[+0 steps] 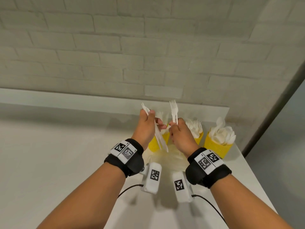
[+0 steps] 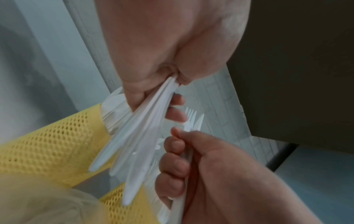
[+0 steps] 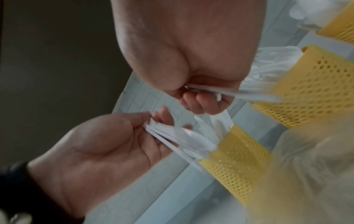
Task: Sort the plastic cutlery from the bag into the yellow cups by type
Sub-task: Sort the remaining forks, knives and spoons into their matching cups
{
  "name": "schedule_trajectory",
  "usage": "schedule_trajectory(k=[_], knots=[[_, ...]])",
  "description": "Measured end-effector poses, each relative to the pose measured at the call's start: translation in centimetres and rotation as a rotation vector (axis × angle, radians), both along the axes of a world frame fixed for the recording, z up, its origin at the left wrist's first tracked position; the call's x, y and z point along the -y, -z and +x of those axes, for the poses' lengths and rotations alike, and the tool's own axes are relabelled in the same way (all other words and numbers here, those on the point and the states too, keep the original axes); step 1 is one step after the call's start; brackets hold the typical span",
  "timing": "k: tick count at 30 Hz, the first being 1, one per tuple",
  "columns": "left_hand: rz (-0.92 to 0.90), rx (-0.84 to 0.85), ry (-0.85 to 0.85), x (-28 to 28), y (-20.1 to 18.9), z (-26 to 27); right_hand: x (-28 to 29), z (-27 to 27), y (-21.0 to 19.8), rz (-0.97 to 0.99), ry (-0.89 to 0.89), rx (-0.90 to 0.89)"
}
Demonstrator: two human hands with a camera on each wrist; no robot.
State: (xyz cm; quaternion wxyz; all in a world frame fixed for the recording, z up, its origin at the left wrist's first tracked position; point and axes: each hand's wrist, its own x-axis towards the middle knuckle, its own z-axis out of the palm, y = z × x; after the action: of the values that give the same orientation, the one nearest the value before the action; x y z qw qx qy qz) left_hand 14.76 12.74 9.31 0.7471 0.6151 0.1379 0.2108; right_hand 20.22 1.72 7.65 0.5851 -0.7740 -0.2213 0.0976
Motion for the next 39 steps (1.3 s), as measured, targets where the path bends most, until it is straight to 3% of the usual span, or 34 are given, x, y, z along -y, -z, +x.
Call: schedule_trajectory(k=[2,7,11,18,22,29,31,35,39], knots=[[0.056,0.023,0.057,0.0,0.0,0.0,-0.2,-0.2,-0.1,-0.045,0.003,0.055],[0.224,-0.032,0.146,0.7,0.7,0.4,-1.2,-0.6,-0.2,0.044,0.000,-0.076],[0.223,-0.041,0.097,1.3,0.9,0.7,-0.5,-0.4,0.0,-0.006,-0.043,0.021],[0.195,-0.086,-0.003,2.0,1.2,1.9,0.3,-0.7,0.7,0.159,-0.019,-0.001],[0.161,0.006,-0.042,1.5,0.3,1.9,1.0,0.3,0.5,0.227,0.071,-0.034],[0.323,0.217,-0.133,-0.8,-3.2,3.7,3.2,4.8,-2.7,0.271,0.240,0.134],[0.406,0.236,-0.131,-1.0,-3.5,4.7,3.5,5.9,-3.2,0.206,0.248,0.179],[0.560,0.184,-0.086,-1.4,-1.8,6.4,3.8,7.0,-2.2,-0.148,0.289,0.288],[0.552,0.127,-0.087,-1.1,-0.1,7.1,3.8,7.1,-0.5,-0.431,0.330,0.392]])
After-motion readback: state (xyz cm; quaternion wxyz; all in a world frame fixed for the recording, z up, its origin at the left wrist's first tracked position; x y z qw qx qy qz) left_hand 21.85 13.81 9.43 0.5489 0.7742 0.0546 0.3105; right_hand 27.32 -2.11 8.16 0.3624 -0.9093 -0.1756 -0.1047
